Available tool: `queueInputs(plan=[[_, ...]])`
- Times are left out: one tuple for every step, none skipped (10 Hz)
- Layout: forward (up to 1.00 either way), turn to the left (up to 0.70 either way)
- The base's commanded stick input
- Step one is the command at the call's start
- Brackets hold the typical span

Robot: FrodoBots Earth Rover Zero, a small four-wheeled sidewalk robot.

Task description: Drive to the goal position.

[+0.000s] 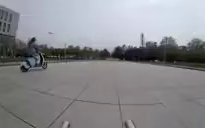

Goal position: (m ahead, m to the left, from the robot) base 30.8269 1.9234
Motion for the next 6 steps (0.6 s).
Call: queueInputs(plan=[[1.00, 0.10], [1.00, 0.09], [1.00, 0.07], [1.00, 0.09], [1.00, 0.02], [1.00, -0.40]])
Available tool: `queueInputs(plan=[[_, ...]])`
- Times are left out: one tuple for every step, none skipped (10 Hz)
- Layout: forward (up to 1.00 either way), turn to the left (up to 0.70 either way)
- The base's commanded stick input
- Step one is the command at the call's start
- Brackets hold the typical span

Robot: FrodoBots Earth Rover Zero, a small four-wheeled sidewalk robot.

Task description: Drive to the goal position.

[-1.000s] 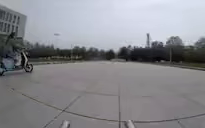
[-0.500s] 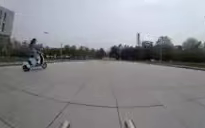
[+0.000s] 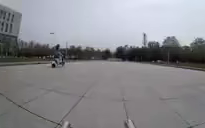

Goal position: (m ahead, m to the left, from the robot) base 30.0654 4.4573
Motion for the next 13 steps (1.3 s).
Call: queueInputs(plan=[[1.00, -0.40], [1.00, -0.40], [1.00, -0.40], [1.00, -0.40], [1.00, -0.40], [1.00, -0.40], [1.00, -0.40], [1.00, -0.38], [1.00, 0.00], [1.00, 0.00], [1.00, 0.00], [1.00, 0.10], [1.00, 0.09]])
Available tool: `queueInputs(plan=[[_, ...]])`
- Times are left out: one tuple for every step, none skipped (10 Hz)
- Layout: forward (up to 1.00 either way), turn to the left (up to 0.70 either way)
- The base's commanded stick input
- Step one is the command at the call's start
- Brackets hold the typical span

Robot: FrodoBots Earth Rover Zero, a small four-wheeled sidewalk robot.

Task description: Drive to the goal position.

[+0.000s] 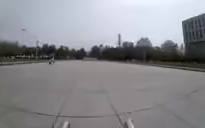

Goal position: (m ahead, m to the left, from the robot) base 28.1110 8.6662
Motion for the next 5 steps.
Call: queueInputs(plan=[[1.00, 0.10], [1.00, 0.05], [1.00, 0.05], [1.00, 0.04], [1.00, 0.06]])
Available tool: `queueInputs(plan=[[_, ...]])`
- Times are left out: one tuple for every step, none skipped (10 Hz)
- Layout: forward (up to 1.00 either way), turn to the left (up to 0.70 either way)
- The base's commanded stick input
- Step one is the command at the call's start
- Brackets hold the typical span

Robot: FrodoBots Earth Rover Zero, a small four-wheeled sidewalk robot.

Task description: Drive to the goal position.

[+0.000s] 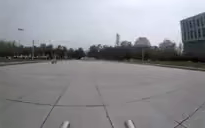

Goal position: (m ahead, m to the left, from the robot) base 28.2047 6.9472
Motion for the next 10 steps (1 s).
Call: queueInputs(plan=[[1.00, 0.02], [1.00, 0.00], [1.00, 0.00], [1.00, 0.00], [1.00, 0.00], [1.00, 0.00], [1.00, 0.00], [1.00, 0.00], [1.00, 0.00], [1.00, 0.00]])
